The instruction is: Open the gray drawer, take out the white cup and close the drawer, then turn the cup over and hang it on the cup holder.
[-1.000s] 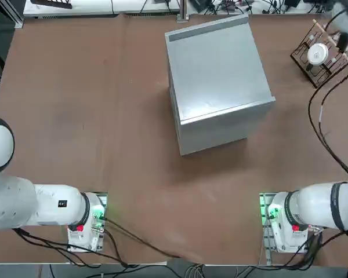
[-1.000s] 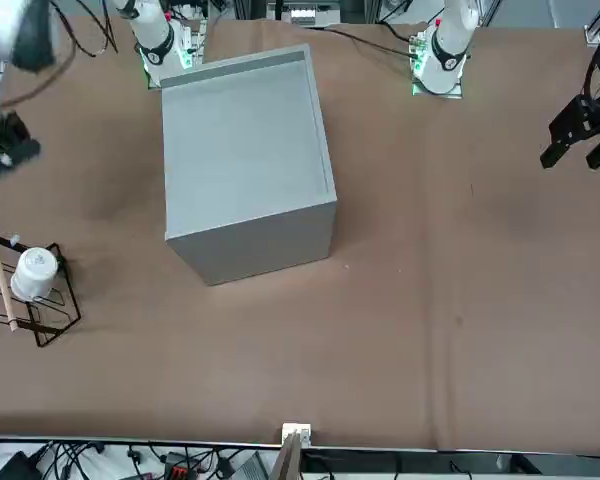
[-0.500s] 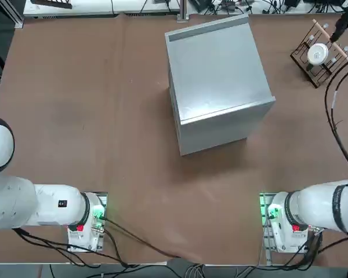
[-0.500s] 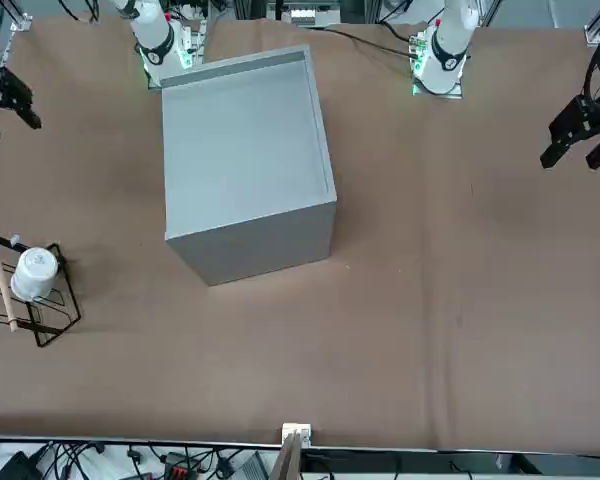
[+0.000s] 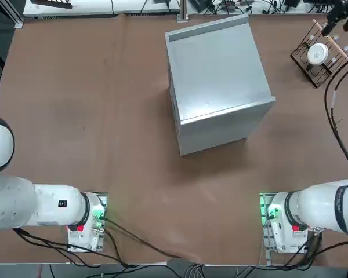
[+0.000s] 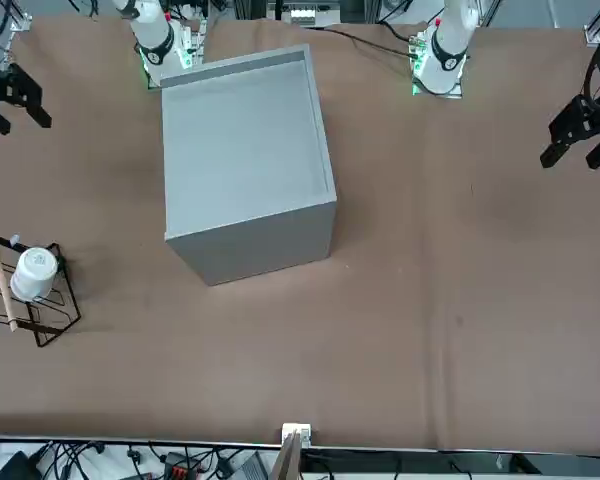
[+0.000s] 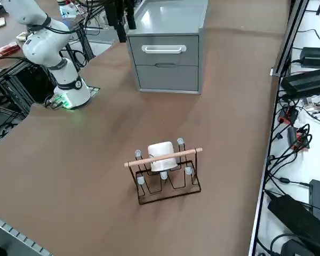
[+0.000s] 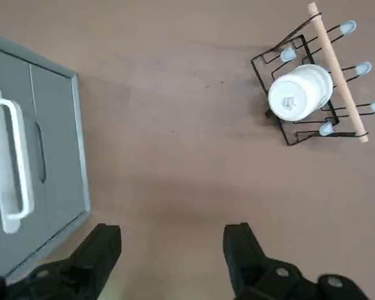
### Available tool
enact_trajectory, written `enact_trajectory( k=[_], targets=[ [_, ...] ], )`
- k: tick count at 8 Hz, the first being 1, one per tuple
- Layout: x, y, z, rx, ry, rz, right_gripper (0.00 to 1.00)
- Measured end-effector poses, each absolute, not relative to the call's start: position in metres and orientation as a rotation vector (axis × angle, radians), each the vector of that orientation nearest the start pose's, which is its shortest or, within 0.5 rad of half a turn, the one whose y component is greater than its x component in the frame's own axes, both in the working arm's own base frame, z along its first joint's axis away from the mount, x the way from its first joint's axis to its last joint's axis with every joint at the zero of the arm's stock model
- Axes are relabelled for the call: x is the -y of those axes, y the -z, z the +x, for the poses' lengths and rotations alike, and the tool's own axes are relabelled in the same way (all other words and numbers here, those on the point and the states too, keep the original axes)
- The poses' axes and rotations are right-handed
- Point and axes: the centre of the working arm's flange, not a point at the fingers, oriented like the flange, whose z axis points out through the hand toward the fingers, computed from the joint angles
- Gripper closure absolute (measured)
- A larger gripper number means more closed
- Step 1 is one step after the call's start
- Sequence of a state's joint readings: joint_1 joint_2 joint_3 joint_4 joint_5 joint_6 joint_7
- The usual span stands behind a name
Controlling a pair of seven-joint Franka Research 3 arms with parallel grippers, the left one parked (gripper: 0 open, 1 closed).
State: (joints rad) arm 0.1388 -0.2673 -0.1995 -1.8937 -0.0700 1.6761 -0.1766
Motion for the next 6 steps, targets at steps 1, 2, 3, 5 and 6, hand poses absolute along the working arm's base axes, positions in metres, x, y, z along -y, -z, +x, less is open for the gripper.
enact_trajectory(
  k=[1,2,3,5,6],
  targets=[
    [0.041,-0.616,0.482,0.209,0.051,-3.162,0.00],
    [0.036,-0.622,0.489,0.213,0.013,-3.167,0.00],
    [0.036,-0.630,0.497,0.208,-0.019,-3.172,0.00],
    [0.034,-0.634,0.507,0.206,-0.039,-3.176,0.00],
    [0.031,-0.630,0.510,0.215,-0.042,-3.177,0.00]
  ],
)
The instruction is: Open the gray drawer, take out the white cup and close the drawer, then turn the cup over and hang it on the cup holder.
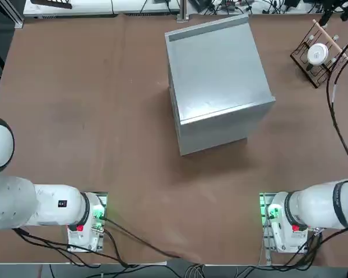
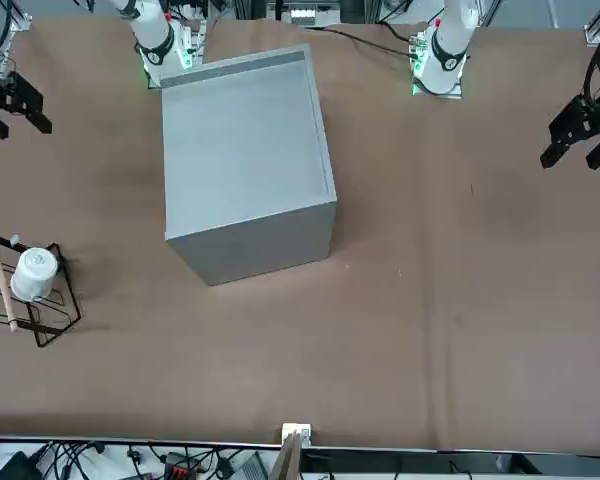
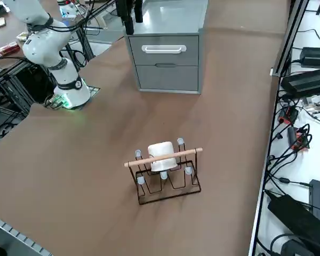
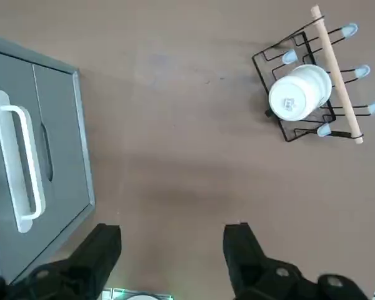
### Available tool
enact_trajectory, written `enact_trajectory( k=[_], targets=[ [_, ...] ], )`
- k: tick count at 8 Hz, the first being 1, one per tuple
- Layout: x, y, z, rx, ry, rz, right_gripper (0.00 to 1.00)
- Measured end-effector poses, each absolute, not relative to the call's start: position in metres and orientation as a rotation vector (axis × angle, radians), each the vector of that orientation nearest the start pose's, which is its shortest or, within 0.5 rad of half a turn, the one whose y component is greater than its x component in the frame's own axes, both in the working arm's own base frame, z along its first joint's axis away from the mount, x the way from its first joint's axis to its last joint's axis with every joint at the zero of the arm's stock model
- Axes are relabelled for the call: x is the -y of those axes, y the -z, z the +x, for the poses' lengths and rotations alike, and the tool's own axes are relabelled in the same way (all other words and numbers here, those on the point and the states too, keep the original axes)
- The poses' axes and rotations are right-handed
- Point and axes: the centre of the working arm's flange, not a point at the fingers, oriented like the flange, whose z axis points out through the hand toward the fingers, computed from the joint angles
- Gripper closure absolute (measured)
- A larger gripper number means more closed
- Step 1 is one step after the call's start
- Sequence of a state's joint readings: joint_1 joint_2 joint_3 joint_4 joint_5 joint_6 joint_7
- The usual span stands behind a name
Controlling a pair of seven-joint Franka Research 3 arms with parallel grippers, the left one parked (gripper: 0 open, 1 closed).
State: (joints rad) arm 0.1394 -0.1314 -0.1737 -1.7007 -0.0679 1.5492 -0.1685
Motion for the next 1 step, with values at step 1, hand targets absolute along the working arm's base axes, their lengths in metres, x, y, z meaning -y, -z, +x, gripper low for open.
enact_trajectory(
  k=[1],
  targets=[
    [0.0258,-0.6278,0.5129,0.229,-0.041,-3.178,0.00]
  ],
)
